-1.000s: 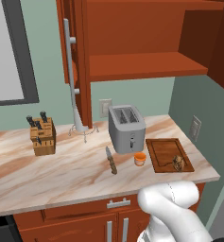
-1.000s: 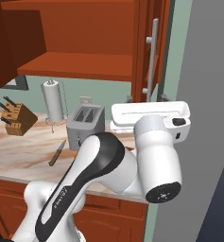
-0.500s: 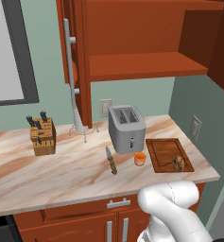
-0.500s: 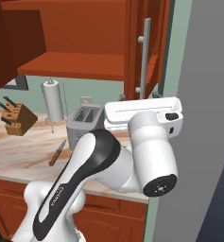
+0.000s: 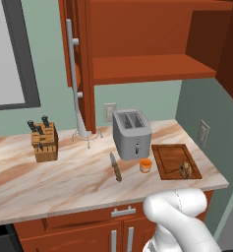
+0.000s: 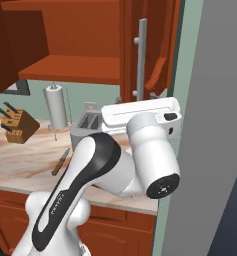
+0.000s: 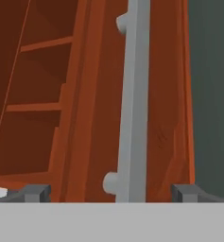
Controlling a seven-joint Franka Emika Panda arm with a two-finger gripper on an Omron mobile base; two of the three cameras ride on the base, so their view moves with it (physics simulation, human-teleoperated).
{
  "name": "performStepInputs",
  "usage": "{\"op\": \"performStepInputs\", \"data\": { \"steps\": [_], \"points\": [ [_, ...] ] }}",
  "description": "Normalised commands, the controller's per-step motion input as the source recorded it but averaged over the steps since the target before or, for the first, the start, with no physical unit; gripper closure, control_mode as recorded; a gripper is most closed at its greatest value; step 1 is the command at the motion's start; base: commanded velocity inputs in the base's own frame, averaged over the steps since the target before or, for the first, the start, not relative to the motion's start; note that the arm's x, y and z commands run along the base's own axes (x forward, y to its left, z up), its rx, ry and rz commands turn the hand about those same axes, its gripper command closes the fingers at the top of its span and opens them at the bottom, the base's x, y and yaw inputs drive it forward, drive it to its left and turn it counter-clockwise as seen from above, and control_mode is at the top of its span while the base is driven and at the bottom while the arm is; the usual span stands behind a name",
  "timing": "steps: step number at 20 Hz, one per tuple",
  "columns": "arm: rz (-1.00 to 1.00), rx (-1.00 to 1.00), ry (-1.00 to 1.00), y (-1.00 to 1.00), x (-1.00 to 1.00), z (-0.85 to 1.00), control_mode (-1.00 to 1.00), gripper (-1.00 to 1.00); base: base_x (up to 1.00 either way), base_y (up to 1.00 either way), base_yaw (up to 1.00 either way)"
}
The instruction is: Pick the bread, place it on the cutting board, pick the jam, place it on the counter, and close the cabinet.
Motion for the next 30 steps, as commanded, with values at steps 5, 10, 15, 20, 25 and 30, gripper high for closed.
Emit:
{"op": "performStepInputs", "data": {
  "steps": [5, 10, 15, 20, 25, 30],
  "points": [
    [0.06, 0.00, -0.02, 0.31, 0.33, 0.00, -1.00, -1.00, 0.00, 0.00, 0.00],
    [0.06, 0.00, -0.01, 0.32, 0.30, 0.00, -1.00, -1.00, 0.00, 0.00, 0.00],
    [0.08, 0.00, -0.01, 0.29, 0.31, 0.00, -1.00, -1.00, 0.00, 0.00, 0.00],
    [0.10, 0.00, -0.01, 0.19, 0.28, 0.00, -1.00, -1.00, 0.00, 0.00, 0.00],
    [0.13, 0.00, 0.00, 0.07, 0.28, 0.00, -1.00, -1.00, 0.00, 0.00, 0.00],
    [0.10, 0.00, 0.00, 0.12, 0.34, 0.00, -1.00, -1.00, 0.00, 0.00, 0.00]
  ]
}}
